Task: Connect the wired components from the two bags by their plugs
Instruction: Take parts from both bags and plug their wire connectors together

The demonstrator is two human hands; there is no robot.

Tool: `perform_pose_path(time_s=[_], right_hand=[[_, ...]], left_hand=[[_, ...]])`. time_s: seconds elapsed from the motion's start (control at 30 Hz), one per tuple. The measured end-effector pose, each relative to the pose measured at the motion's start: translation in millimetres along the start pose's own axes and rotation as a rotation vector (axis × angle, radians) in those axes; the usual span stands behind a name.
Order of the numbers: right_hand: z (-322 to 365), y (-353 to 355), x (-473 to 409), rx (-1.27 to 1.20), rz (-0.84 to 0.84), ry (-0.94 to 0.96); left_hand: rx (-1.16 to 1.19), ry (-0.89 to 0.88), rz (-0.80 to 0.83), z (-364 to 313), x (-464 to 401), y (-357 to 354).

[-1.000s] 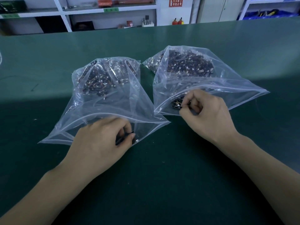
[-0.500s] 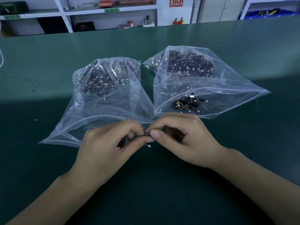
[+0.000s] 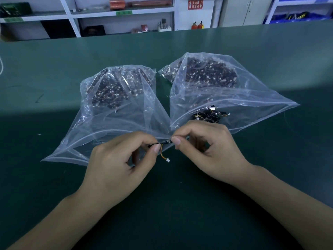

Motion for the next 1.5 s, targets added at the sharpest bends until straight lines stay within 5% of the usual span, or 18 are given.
perform_pose_path(time_s=[1.33, 1.5], right_hand=[[-4.0, 1.6, -0.6, 0.080, 0.119, -0.018], [-20.4, 30.1, -5.3, 0.213, 0.007, -0.149]], left_hand=[[-0.031, -0.085, 0.073, -2.1, -0.4, -2.7], [-0.161, -0.015, 0.111, 1.7, -1.6, 0.6]])
Point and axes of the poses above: each hand's wrist, its own x-axis away from the middle knuckle, its own y-axis out of the back of the hand, z = x × y, the point moved 5 cm from there along -x, towards the middle knuckle, and after that the axes turned 4 degrees about z, right-handed, at the moved point
